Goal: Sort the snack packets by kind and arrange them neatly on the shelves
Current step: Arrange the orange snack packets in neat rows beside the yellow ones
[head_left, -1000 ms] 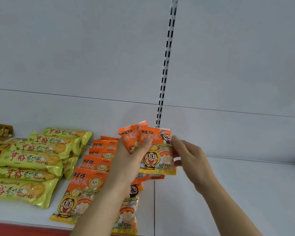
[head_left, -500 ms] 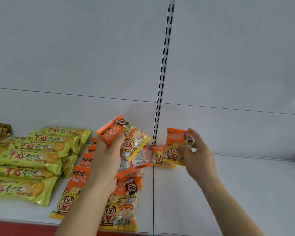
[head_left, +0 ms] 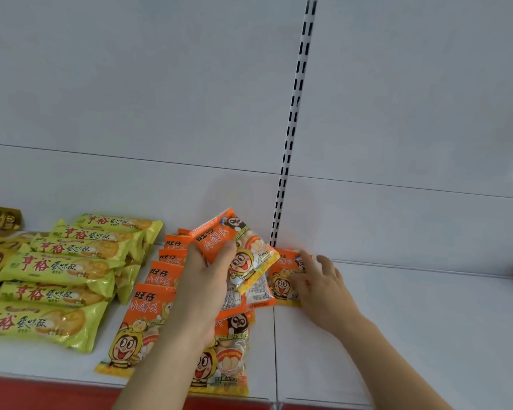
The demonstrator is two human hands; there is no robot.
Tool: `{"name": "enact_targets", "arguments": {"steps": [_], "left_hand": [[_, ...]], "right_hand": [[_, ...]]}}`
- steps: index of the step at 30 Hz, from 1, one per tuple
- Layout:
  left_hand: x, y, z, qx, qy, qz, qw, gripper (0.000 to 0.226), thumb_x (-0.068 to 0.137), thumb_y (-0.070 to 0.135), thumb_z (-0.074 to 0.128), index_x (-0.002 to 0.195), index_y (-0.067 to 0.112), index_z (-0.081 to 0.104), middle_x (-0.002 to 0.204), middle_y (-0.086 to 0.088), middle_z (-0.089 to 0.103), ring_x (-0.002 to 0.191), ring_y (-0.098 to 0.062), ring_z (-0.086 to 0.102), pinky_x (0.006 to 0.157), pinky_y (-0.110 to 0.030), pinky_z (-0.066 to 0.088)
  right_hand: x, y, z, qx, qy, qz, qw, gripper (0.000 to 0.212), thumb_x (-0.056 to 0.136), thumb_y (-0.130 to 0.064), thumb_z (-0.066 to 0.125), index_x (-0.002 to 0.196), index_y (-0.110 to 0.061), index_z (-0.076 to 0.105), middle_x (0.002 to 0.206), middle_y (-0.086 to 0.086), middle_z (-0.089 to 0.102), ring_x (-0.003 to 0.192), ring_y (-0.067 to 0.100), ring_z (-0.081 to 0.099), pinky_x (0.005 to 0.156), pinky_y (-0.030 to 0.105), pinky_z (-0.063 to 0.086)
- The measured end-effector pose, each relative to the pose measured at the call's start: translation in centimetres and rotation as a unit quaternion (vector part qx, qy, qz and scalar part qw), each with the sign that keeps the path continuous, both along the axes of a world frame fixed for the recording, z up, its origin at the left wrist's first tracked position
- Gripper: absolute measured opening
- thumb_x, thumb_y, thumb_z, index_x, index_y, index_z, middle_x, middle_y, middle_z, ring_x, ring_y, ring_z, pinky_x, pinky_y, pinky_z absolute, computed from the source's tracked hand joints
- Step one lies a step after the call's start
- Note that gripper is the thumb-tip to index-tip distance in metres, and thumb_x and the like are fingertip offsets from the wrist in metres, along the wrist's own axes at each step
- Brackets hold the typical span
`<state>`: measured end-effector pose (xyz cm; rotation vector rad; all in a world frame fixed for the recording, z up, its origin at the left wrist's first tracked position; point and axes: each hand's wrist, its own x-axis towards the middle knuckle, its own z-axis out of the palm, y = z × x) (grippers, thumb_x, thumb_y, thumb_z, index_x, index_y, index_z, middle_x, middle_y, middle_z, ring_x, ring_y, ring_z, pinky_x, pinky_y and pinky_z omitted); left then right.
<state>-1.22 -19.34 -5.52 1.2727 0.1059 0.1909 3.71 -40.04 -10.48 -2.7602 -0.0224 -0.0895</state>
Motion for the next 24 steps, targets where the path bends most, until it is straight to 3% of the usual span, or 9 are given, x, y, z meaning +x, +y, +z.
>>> {"name": "enact_targets", "arguments": {"steps": [2,5,7,9,13,15,17,20,24], "left_hand": [[-0.1,-0.1,0.0,0.007,-0.005,-0.008,1.000,0.012,0.100,0.036,0.065,0.112,0.033,0.061,0.097,0.006,0.079,0.086,-0.018,0.079,0.080,-0.049,0.065],[-0.2,-0.3,0.0,0.019,-0.019,-0.019,0.999,0.014,0.100,0.037,0.065,0.113,0.033,0.061,0.097,0.009,0.079,0.084,-0.012,0.078,0.073,-0.039,0.064],[-0.3,-0.6,0.2,0.030,-0.032,-0.032,0.999,0.016,0.099,0.036,0.066,0.114,0.032,0.061,0.098,0.012,0.079,0.083,-0.005,0.077,0.063,-0.024,0.060],[-0.5,-1.1,0.3,0.049,-0.040,-0.043,0.997,0.021,0.097,0.034,0.069,0.116,0.031,0.060,0.100,0.013,0.078,0.083,0.000,0.075,0.056,-0.013,0.055],[-1.1,-2.0,0.1,0.110,-0.059,-0.054,0.991,0.039,0.091,0.045,0.072,0.125,0.033,0.056,0.115,0.008,0.073,0.089,0.000,0.075,0.057,-0.012,0.055],[-1.5,-2.1,0.0,0.096,-0.054,-0.090,0.990,0.033,0.093,0.048,0.067,0.122,0.040,0.054,0.116,0.010,0.072,0.087,0.001,0.075,0.059,-0.016,0.057],[-2.0,-2.0,0.1,0.077,-0.039,-0.137,0.987,0.020,0.100,0.037,0.063,0.115,0.047,0.053,0.114,0.009,0.073,0.086,-0.001,0.076,0.059,-0.018,0.058],[-2.4,-1.8,-0.4,0.096,-0.024,-0.162,0.982,0.031,0.101,0.016,0.064,0.118,0.040,0.054,0.104,0.006,0.076,0.084,-0.006,0.077,0.059,-0.020,0.058],[-3.0,-1.3,-0.1,0.091,-0.006,-0.105,0.990,0.033,0.100,0.014,0.066,0.128,0.028,0.056,0.105,0.002,0.077,0.084,-0.011,0.078,0.059,-0.024,0.060]], "right_hand": [[-0.5,-0.2,0.7,0.078,-0.050,-0.036,0.995,0.053,0.103,-0.045,0.037,0.153,-0.030,0.032,0.155,0.005,0.031,0.142,0.030,0.031,0.110,0.042,0.038],[-1.8,-0.2,2.2,0.124,-0.155,-0.049,0.979,0.039,0.103,-0.035,0.046,0.139,-0.022,0.056,0.139,0.000,0.055,0.128,0.018,0.049,0.101,0.027,0.041],[-3.4,0.4,3.6,0.218,-0.165,-0.050,0.961,0.029,0.103,-0.038,0.049,0.120,-0.026,0.068,0.118,-0.012,0.068,0.107,0.001,0.060,0.086,0.015,0.043],[-5.4,1.4,4.9,0.346,-0.134,-0.013,0.929,0.024,0.101,-0.042,0.050,0.104,-0.034,0.072,0.094,-0.017,0.074,0.088,-0.004,0.066,0.073,0.014,0.050],[-8.1,3.3,6.1,0.404,-0.103,0.048,0.908,0.014,0.096,-0.041,0.061,0.100,-0.034,0.072,0.090,-0.016,0.076,0.085,0.004,0.072,0.071,0.024,0.058],[-8.4,3.5,5.8,0.422,-0.107,0.019,0.900,0.008,0.094,-0.036,0.067,0.097,-0.030,0.071,0.086,-0.013,0.076,0.082,0.005,0.072,0.069,0.025,0.058],[-8.4,3.1,5.5,0.445,-0.119,-0.035,0.887,0.005,0.091,-0.029,0.071,0.093,-0.026,0.069,0.081,-0.010,0.075,0.078,0.007,0.072,0.064,0.022,0.055],[-8.6,2.4,5.4,0.446,-0.122,-0.051,0.886,0.020,0.086,-0.023,0.075,0.100,-0.028,0.062,0.087,-0.007,0.074,0.083,0.011,0.070,0.063,0.020,0.052],[-8.7,0.4,5.9,0.412,-0.122,0.020,0.903,0.056,0.092,-0.014,0.069,0.130,-0.051,0.051,0.097,-0.010,0.073,0.081,0.005,0.067,0.072,0.026,0.058]]}}
